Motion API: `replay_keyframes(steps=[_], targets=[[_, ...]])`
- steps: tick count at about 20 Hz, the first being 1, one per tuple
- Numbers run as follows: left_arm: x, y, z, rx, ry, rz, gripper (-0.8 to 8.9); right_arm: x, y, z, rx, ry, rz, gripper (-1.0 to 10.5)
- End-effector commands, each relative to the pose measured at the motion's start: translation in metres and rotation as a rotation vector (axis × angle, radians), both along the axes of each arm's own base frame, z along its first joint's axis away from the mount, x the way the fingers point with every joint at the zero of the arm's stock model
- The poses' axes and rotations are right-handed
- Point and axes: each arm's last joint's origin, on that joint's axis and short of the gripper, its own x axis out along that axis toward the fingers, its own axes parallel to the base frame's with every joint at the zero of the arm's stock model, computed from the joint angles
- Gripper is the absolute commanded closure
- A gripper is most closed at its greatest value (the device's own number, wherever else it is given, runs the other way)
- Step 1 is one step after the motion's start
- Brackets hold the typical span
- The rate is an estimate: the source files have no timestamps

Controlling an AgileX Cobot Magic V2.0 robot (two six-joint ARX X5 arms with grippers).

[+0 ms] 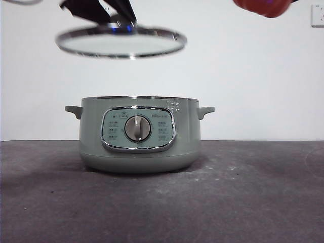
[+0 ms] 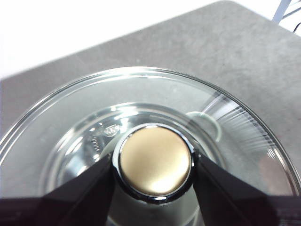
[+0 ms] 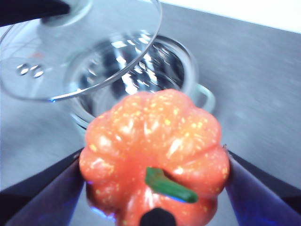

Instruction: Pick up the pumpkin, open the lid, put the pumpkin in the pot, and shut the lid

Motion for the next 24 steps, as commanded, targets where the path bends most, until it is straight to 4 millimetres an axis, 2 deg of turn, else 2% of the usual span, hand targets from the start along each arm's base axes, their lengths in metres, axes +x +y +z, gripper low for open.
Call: replay_keyframes(steps=[1, 6, 12, 15, 18, 24], targets=[[-0.027, 0.017, 0.029, -0.022, -0.095, 0.011, 8.22, 0.014, 0.01, -0.005, 0.034, 0.012, 0.01, 9.6], [-0.083, 0.051, 0.059, -0.011, -0.136, 0.088, 8.22, 0.06, 0.043, -0.014, 0.058, -0.01, 0.041, 9.6], [-0.146, 0.077, 0.076, 0.003, -0.181, 0.13, 8.22, 0.138, 0.111, -0.025, 0.009, 0.04, 0.121, 9.6], [-0.16, 0.082, 0.078, 0.005, -0.185, 0.137, 8.22, 0.162, 0.133, -0.036, -0.013, 0.054, 0.143, 9.6], [-0.17, 0.086, 0.078, 0.009, -0.176, 0.136, 8.22, 0.182, 0.152, -0.055, -0.046, 0.078, 0.162, 9.6], [-0.179, 0.089, 0.076, 0.016, -0.161, 0.135, 8.22, 0.199, 0.171, -0.098, -0.103, 0.128, 0.19, 9.6]])
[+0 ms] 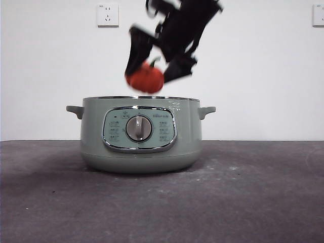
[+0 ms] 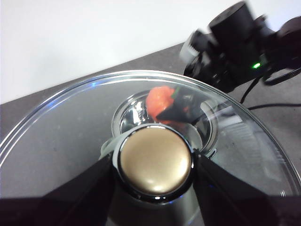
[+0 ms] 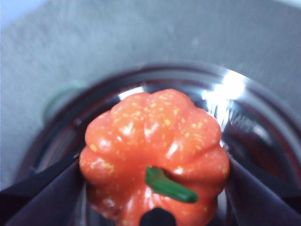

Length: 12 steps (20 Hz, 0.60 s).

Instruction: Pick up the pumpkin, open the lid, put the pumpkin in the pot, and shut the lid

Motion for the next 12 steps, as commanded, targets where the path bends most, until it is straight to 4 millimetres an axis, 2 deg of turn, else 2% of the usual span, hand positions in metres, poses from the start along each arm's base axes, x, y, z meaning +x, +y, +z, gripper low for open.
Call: replay_keyframes(steps=[1, 5, 12], targets=[[-0.005, 0.002, 0.007, -0.013, -0.064, -0.009, 8.22, 0.006, 0.01, -0.022, -0.04, 0.002, 0.031, 9.6], [-0.005, 0.002, 0.005, -0.006, -0.044, -0.01, 8.22, 0.009, 0.021, -0.049, -0.152, -0.018, 0.045, 9.6], [-0.005, 0.002, 0.005, -0.003, -0.046, -0.014, 8.22, 0.009, 0.023, -0.065, -0.193, 0.023, 0.055, 9.6]])
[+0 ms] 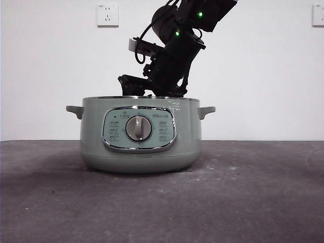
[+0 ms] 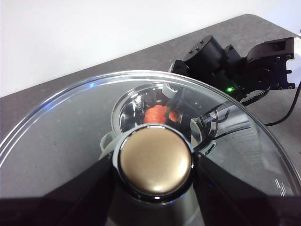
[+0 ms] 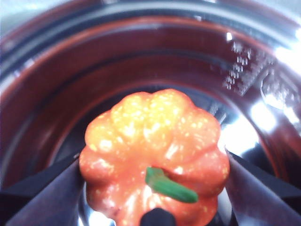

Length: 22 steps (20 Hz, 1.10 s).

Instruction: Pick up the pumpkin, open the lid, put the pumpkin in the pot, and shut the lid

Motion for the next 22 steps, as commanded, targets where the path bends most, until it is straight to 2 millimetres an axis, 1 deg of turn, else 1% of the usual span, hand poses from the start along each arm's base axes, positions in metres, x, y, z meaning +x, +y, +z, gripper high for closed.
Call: replay_keyframes(steps=[1, 5, 6, 7, 8, 9, 12, 15, 17, 18, 20, 22], targets=[[-0.003, 0.001, 0.007, -0.013, -0.066, -0.013, 8.22, 0.002, 0.003, -0.015, -0.031, 0.028, 0.004, 9.6], [-0.003, 0.001, 0.006, -0.01, -0.066, -0.016, 8.22, 0.002, 0.003, -0.02, -0.046, 0.051, 0.005, 9.6], [-0.003, 0.001, 0.006, -0.009, -0.067, -0.016, 8.22, 0.002, 0.003, -0.02, -0.044, 0.052, 0.007, 9.2], [-0.003, 0.001, 0.006, -0.01, -0.067, -0.016, 8.22, 0.002, 0.002, -0.02, -0.042, 0.057, 0.002, 7.8], [-0.003, 0.001, 0.006, -0.01, -0.067, -0.017, 8.22, 0.002, 0.002, -0.021, -0.04, 0.062, -0.002, 5.5], [-0.004, 0.001, 0.006, -0.01, -0.067, -0.018, 8.22, 0.001, 0.002, -0.021, -0.042, 0.069, -0.005, 3.6], [-0.004, 0.001, 0.006, -0.01, -0.066, -0.017, 8.22, 0.001, 0.002, -0.021, -0.036, 0.081, -0.018, 3.4], [-0.003, 0.001, 0.006, -0.009, -0.065, -0.018, 8.22, 0.003, 0.003, -0.011, -0.021, 0.067, -0.023, 3.4], [-0.003, 0.001, 0.006, -0.01, -0.066, -0.017, 8.22, 0.0, 0.001, 0.011, 0.012, 0.028, -0.033, 3.4], [-0.002, 0.001, 0.006, -0.008, -0.065, -0.018, 8.22, -0.004, -0.002, 0.027, 0.02, -0.01, -0.052, 3.4], [0.003, -0.001, 0.005, 0.012, -0.067, -0.025, 8.22, -0.016, -0.024, 0.068, -0.002, -0.067, -0.14, 3.4], [0.018, -0.007, 0.002, 0.031, -0.051, -0.032, 8.22, -0.038, -0.053, 0.111, -0.019, -0.083, -0.212, 3.5]])
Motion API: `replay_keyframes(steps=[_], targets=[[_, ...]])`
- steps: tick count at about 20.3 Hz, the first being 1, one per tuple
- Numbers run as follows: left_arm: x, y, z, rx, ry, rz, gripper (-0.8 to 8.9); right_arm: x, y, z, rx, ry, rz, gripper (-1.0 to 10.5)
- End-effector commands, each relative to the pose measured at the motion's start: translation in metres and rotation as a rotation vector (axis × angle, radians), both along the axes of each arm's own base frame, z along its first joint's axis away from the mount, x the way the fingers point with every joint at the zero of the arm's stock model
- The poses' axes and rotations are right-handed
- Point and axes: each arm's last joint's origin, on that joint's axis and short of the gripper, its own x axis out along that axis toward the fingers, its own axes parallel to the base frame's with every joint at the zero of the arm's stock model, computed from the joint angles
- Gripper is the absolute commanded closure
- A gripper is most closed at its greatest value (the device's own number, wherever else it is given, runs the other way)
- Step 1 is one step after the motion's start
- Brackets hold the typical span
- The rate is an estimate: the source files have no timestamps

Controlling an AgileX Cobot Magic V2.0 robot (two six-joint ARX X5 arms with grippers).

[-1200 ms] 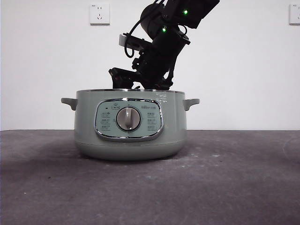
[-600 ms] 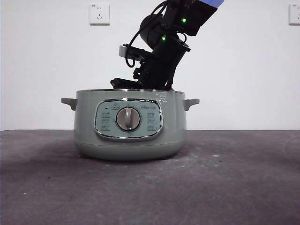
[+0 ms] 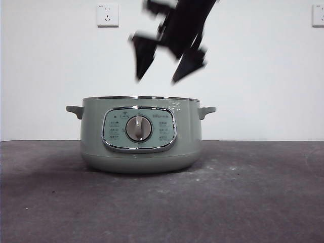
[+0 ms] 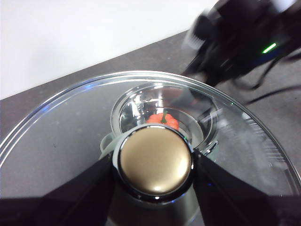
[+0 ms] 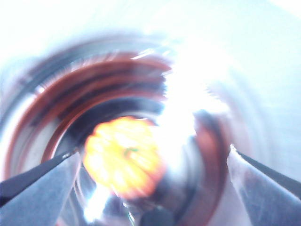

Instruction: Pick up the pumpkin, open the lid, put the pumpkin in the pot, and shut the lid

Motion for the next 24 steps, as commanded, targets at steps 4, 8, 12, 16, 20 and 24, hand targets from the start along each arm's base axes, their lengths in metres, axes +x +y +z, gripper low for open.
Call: replay_keyframes(steps=[4, 8, 12, 16, 20, 24], targets=[[0.061, -0.025, -0.01, 0.0, -0.007, -0.091, 8.22, -0.075, -0.073, 0.099, 0.077, -0.043, -0.096, 3.5], [0.113, -0.048, -0.028, -0.01, -0.004, -0.122, 8.22, -0.131, -0.105, 0.14, 0.121, -0.113, -0.091, 3.5], [0.162, -0.072, -0.056, -0.024, -0.007, -0.163, 8.22, -0.177, -0.13, 0.165, 0.175, -0.175, -0.095, 3.5], [0.187, -0.087, -0.077, -0.02, 0.004, -0.173, 8.22, -0.197, -0.142, 0.173, 0.196, -0.202, -0.097, 3.5], [0.206, -0.098, -0.096, -0.016, 0.015, -0.182, 8.22, -0.21, -0.149, 0.176, 0.198, -0.207, -0.097, 3.5], [0.218, -0.105, -0.108, -0.017, 0.011, -0.185, 8.22, -0.216, -0.153, 0.175, 0.187, -0.187, -0.097, 3.5]])
